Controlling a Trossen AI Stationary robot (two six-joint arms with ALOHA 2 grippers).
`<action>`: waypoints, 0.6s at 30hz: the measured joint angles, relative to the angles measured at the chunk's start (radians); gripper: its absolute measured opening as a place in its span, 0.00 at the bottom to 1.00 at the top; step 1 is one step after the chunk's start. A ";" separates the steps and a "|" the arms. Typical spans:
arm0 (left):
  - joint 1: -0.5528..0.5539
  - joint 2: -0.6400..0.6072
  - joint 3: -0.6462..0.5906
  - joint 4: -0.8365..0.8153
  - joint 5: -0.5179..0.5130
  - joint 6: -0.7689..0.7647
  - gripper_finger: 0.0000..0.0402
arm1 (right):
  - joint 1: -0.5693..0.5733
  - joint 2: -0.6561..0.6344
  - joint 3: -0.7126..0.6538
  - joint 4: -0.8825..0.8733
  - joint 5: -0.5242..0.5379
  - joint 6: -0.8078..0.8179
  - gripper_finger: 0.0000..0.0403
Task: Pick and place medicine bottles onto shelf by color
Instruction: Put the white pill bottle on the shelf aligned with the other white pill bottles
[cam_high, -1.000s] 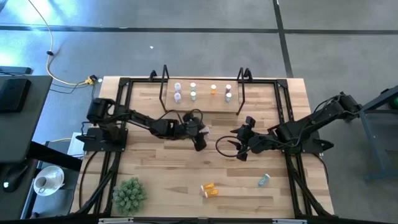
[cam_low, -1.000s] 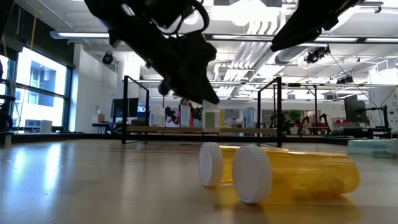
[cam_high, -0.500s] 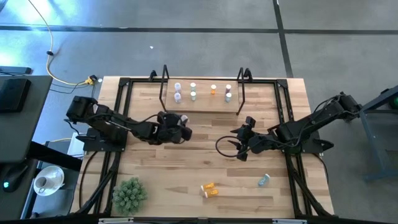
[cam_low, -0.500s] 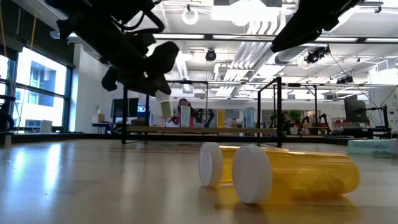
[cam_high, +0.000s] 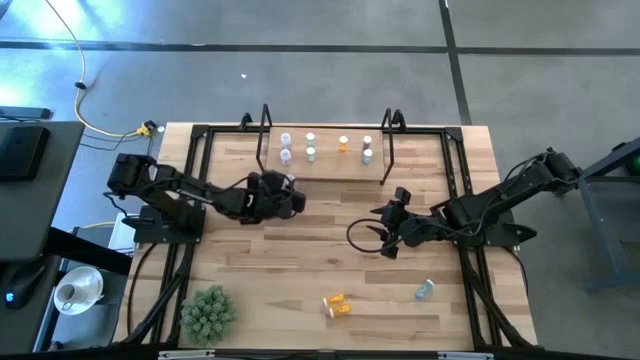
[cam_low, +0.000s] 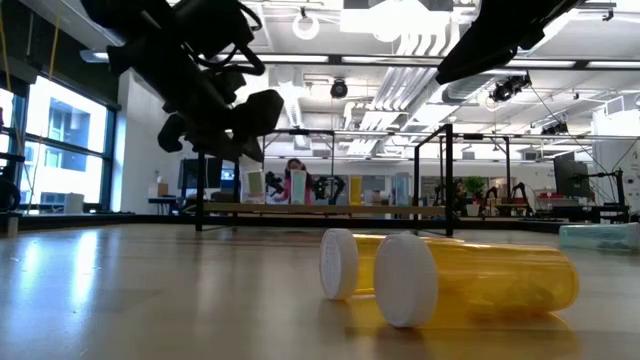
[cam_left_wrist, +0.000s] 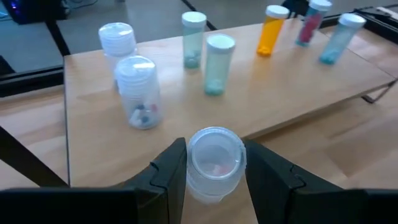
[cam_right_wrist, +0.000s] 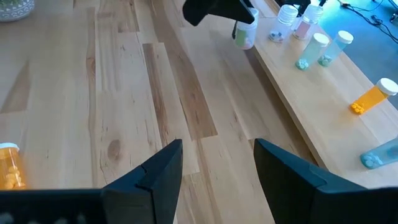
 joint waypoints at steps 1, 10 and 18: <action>0.006 0.000 0.000 -0.002 0.000 0.000 0.31 | 0.000 0.000 0.000 0.000 0.000 0.000 0.47; 0.064 0.001 0.000 -0.021 0.004 0.010 0.31 | 0.000 0.000 0.000 0.000 0.000 -0.015 0.47; 0.129 0.001 0.001 -0.032 0.037 0.011 0.31 | 0.000 0.000 0.000 0.000 0.000 -0.014 0.47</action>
